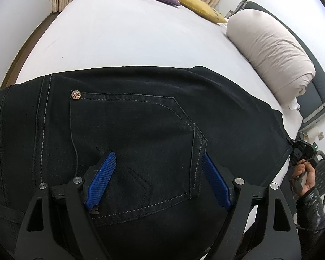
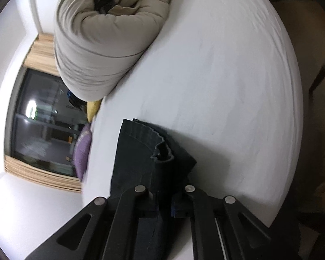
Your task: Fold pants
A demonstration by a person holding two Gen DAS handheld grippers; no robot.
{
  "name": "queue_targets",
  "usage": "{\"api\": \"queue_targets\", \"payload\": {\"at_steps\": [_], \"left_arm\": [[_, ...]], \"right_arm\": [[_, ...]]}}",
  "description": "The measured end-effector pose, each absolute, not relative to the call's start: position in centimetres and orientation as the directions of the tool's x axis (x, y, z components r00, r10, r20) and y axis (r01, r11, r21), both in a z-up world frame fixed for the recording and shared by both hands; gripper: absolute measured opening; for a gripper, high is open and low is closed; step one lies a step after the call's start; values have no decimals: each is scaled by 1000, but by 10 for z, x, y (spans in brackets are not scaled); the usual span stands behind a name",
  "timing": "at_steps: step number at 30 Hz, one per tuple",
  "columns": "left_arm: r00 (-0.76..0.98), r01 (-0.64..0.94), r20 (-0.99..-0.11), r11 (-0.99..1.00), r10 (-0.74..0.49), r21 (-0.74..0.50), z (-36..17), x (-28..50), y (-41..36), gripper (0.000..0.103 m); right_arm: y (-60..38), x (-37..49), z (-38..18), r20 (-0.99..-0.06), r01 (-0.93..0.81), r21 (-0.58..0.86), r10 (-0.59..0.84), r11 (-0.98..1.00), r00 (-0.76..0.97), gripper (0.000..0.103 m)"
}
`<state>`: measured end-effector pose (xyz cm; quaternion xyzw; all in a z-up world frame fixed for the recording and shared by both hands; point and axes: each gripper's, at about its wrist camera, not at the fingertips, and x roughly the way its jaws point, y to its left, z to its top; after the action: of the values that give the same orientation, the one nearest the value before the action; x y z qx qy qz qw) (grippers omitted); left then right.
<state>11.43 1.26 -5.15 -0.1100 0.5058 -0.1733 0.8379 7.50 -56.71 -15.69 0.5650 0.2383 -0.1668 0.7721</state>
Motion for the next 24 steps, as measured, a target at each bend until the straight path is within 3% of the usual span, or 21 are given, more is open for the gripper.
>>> {"api": "queue_targets", "payload": {"at_steps": [8, 13, 15, 16, 18, 24], "left_arm": [[432, 140, -760, 868, -486, -476, -42, 115, 23, 81], [392, 132, -704, 794, -592, -594, -42, 117, 18, 85], [383, 112, -684, 766, -621, -633, -44, 118, 16, 88], [380, 107, -678, 758, -630, -644, -44, 119, 16, 89], [373, 96, -666, 741, -646, -665, -45, 120, 17, 89], [324, 65, -600, 650, -731, -757, -48, 133, -1, 93]], "right_arm": [[-490, 112, -75, -593, 440, 584, -12, 682, 805, 7], [-332, 142, -37, -630, 116, 171, 18, 978, 777, 7], [-265, 151, -61, -687, -30, -53, -15, 998, 727, 7], [-247, 155, -75, -718, -69, -93, -18, 993, 696, 7], [-221, 158, -102, -767, -114, -119, -18, 986, 642, 7], [-207, 149, -91, -717, -114, -218, -80, 969, 692, 7]]}}
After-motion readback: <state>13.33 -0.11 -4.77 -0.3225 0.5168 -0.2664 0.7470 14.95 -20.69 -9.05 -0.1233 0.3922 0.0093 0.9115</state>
